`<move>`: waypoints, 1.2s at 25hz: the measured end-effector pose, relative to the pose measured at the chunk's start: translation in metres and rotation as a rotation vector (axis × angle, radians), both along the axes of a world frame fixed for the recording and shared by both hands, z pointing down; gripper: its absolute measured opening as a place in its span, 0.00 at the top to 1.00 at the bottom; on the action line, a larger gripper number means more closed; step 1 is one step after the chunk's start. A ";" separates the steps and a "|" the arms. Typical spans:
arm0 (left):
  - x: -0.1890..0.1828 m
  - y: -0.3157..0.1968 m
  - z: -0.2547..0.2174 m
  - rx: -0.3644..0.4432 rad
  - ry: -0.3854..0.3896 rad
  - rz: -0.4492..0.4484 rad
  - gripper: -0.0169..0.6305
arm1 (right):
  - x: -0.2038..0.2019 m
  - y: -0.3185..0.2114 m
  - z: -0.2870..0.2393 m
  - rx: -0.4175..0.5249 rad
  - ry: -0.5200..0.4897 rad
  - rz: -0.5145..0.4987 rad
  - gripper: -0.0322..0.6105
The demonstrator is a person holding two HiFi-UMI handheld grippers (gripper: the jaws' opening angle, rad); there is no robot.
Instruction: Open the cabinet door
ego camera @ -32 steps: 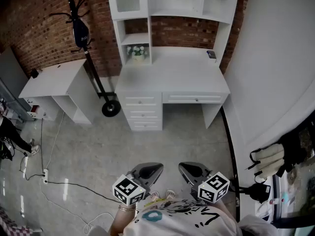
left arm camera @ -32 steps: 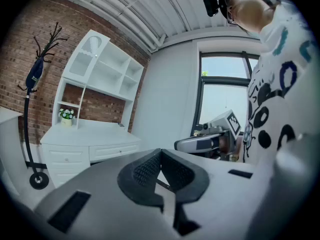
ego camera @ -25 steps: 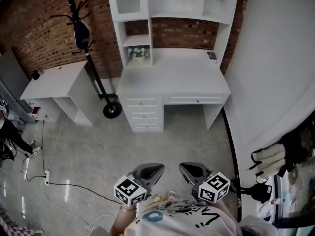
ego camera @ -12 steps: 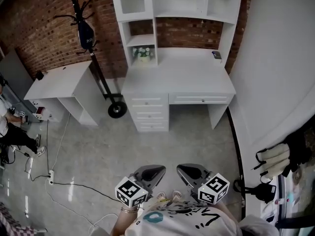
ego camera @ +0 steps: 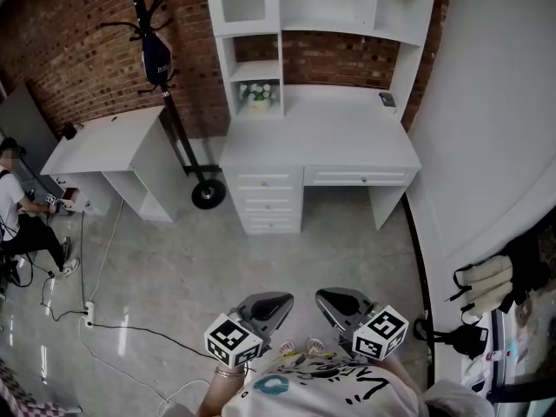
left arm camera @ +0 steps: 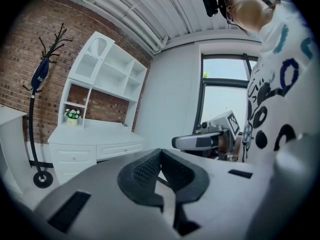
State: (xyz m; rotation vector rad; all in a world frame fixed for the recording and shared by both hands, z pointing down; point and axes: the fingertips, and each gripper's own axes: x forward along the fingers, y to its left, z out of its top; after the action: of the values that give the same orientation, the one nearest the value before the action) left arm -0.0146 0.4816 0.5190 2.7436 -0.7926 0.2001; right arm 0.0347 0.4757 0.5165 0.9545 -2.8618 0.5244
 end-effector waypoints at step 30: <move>-0.010 -0.133 0.017 -0.034 -0.019 -0.061 0.95 | -0.004 -0.135 0.004 -0.024 -0.061 -0.042 0.90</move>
State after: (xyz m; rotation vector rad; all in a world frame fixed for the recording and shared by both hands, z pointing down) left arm -0.0245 0.3484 0.5365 2.6857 -0.8688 0.2250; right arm 0.0303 0.3410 0.5209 0.8882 -2.9151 0.5929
